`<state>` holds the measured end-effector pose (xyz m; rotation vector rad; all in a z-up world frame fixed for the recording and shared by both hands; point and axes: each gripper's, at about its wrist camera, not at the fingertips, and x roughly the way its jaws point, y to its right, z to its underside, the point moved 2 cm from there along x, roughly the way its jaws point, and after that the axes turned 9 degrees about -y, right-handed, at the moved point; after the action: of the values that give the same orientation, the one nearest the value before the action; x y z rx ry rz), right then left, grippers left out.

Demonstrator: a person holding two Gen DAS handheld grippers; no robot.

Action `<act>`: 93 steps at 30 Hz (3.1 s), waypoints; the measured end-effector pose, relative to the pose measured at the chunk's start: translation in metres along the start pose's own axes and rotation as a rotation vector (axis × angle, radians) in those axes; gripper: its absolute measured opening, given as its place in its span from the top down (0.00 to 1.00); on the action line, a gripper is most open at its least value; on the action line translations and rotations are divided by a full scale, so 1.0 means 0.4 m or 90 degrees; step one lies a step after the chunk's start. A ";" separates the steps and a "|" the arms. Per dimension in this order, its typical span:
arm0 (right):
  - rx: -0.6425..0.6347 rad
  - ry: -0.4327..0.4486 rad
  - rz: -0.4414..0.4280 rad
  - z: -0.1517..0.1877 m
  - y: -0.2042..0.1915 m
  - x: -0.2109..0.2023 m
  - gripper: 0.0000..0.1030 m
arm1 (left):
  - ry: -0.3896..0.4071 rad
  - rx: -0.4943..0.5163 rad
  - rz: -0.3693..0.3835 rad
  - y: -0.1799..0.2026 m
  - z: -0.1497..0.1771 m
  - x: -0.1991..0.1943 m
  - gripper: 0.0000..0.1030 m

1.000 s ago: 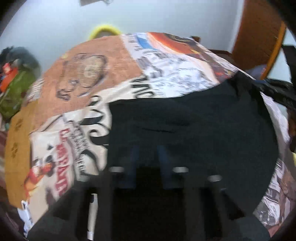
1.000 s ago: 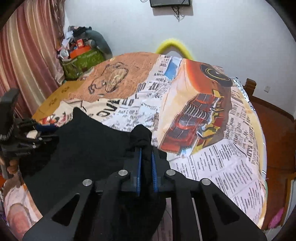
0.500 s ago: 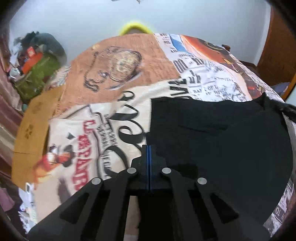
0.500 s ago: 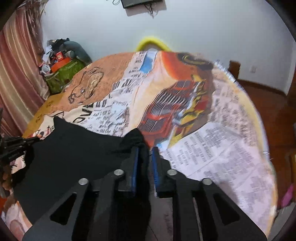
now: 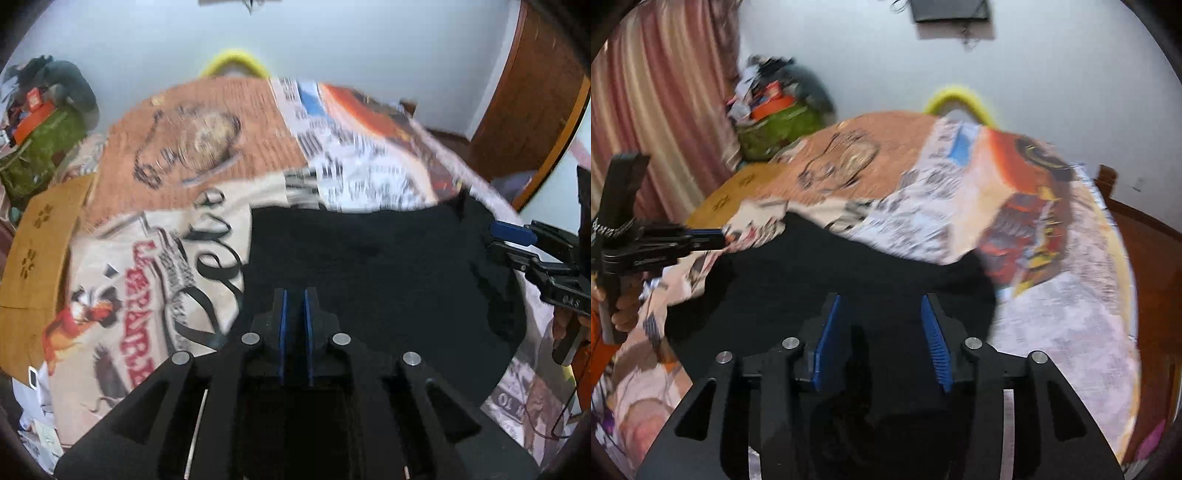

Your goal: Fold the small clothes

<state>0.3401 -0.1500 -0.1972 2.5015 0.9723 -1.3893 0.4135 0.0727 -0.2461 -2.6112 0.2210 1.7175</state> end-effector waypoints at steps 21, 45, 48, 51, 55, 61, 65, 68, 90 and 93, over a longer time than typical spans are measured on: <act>0.104 -0.056 0.045 0.145 0.095 -0.054 0.53 | 0.000 -0.045 -0.073 -0.090 0.032 -0.019 0.53; 0.175 -0.043 -0.053 0.124 0.085 0.038 0.40 | -0.083 -0.125 0.133 -0.054 0.045 0.103 0.34; 0.147 -0.043 -0.023 0.123 0.068 0.038 0.60 | -0.080 -0.142 0.145 -0.068 0.042 0.097 0.57; 0.130 -0.046 -0.012 0.125 0.057 0.031 0.78 | -0.074 -0.154 0.150 -0.079 0.048 0.087 0.68; 0.113 -0.036 0.000 0.118 0.041 0.011 0.86 | -0.061 -0.152 0.138 -0.076 0.058 0.058 0.79; 0.096 -0.008 -0.002 0.095 0.009 -0.036 0.89 | -0.004 -0.122 0.112 -0.061 0.077 -0.057 0.82; 0.074 0.018 -0.006 0.065 -0.044 -0.082 0.89 | 0.046 -0.115 0.088 -0.077 0.096 -0.153 0.83; 0.056 0.036 -0.014 0.037 -0.091 -0.105 0.89 | 0.076 -0.129 0.079 -0.116 0.115 -0.224 0.83; 0.052 -0.063 -0.106 -0.019 -0.347 0.149 0.89 | -0.004 -0.238 0.001 -0.475 0.309 -0.172 0.82; 0.061 -0.083 -0.098 -0.011 -0.331 0.171 0.85 | -0.023 -0.246 -0.010 -0.489 0.318 -0.124 0.78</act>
<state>0.2912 -0.0116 -0.2234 2.4088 1.1178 -1.6591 0.3020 0.2828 -0.2653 -2.8185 -0.1482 1.9734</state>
